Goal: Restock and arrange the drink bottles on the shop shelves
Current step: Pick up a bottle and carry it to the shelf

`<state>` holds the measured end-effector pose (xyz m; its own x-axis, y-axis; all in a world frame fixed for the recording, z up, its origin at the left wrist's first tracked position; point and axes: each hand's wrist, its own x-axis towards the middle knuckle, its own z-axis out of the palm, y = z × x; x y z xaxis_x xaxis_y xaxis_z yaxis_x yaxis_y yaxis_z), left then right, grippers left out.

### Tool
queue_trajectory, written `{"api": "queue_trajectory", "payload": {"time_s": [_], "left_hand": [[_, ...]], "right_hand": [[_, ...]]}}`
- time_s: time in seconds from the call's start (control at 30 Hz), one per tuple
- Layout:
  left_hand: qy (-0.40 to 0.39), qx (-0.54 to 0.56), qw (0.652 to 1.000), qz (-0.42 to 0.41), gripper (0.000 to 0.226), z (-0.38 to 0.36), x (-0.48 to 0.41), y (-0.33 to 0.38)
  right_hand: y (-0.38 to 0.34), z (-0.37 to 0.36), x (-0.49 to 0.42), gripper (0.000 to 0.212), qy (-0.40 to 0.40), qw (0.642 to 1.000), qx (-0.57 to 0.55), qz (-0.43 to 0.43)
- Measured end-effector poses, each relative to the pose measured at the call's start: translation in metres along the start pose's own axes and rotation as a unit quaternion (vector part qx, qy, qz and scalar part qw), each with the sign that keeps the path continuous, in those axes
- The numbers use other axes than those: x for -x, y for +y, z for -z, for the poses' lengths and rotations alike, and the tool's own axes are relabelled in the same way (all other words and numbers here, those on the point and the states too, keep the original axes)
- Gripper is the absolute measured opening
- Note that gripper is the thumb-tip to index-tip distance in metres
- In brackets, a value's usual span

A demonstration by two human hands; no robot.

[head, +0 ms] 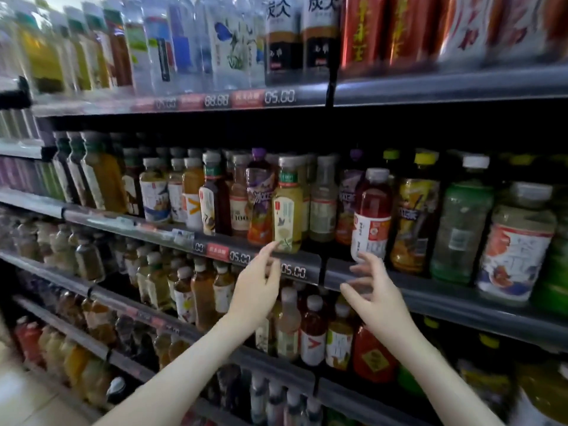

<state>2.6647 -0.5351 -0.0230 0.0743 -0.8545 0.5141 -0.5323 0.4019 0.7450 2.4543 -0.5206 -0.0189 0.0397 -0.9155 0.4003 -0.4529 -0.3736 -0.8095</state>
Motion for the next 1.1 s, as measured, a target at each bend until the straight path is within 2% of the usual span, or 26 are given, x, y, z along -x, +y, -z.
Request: {"api": "queue_trajectory", "payload": {"time_s": [0.13, 0.2, 0.33, 0.43, 0.5, 0.63, 0.7, 0.8, 0.9, 0.97, 1.1], "left_hand": [[0.029, -0.088, 0.994, -0.053, 0.052, 0.028, -0.07, -0.035], [0.033, -0.113, 0.99, -0.08, 0.059, 0.036, -0.1, -0.05], [0.016, -0.097, 0.989, -0.113, 0.072, 0.043, -0.147, -0.068], [-0.014, -0.079, 0.991, -0.106, 0.082, 0.04, -0.165, -0.071], [-0.02, -0.073, 0.991, -0.107, 0.087, 0.036, -0.169, -0.072], [-0.021, -0.066, 0.99, -0.12, 0.094, 0.031, -0.169, -0.072], [-0.02, -0.048, 0.99, -0.132, 0.094, 0.03, -0.166, -0.075], [-0.042, 0.007, 0.985, -0.169, 0.095, 0.033, -0.15, -0.082], [-0.074, 0.001, 0.972, -0.223, 0.1, 0.038, -0.131, -0.089], [-0.092, -0.01, 0.966, -0.242, 0.104, 0.043, -0.123, -0.087], [-0.034, 0.066, 0.959, -0.274, 0.097, 0.057, -0.116, -0.071]], "right_hand": [[-0.029, -0.051, -0.065, 0.065, 0.025, 0.999, 0.021, 0.041], [-0.044, -0.079, -0.095, 0.072, 0.053, 0.998, 0.021, 0.033], [-0.06, -0.119, -0.141, 0.093, 0.118, 0.991, 0.051, 0.024], [-0.064, -0.126, -0.162, 0.099, 0.142, 0.989, 0.043, 0.002], [-0.063, -0.126, -0.17, 0.097, 0.147, 0.988, 0.035, -0.015], [-0.056, -0.128, -0.175, 0.073, 0.162, 0.984, 0.069, -0.005], [-0.052, -0.128, -0.173, 0.071, 0.19, 0.979, 0.073, 0.008], [-0.047, -0.13, -0.158, 0.079, 0.232, 0.97, 0.063, 0.041], [-0.054, -0.136, -0.138, 0.081, 0.249, 0.957, 0.082, 0.128], [-0.071, -0.136, -0.132, 0.079, 0.259, 0.947, 0.048, 0.185], [-0.122, -0.137, -0.121, 0.079, 0.235, 0.936, 0.018, 0.262]]}}
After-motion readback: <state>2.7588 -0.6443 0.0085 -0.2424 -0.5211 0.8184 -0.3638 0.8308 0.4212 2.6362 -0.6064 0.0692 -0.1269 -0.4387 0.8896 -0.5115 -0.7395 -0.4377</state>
